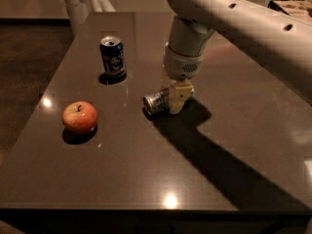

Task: Pick redbull can

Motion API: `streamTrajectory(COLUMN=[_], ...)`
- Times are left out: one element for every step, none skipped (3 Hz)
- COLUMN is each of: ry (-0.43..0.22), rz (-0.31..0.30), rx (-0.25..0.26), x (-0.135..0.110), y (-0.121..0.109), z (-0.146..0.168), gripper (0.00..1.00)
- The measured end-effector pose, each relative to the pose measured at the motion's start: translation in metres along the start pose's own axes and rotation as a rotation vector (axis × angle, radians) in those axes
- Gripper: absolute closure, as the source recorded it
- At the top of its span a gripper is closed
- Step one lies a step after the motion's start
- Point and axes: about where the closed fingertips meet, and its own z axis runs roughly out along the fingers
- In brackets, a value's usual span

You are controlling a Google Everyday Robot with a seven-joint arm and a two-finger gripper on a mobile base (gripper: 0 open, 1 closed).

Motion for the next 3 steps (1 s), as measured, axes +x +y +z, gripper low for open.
streamTrajectory(ry=[0.011,-0.002,-0.025], rz=[0.001,0.034,0.054], rx=[0.0,0.027,0.081], x=[-0.007,-0.007,-0.006], y=[0.002,0.007,0.013], z=[-0.013,-0.048,-0.092], gripper=[0.65,0.88,1.0])
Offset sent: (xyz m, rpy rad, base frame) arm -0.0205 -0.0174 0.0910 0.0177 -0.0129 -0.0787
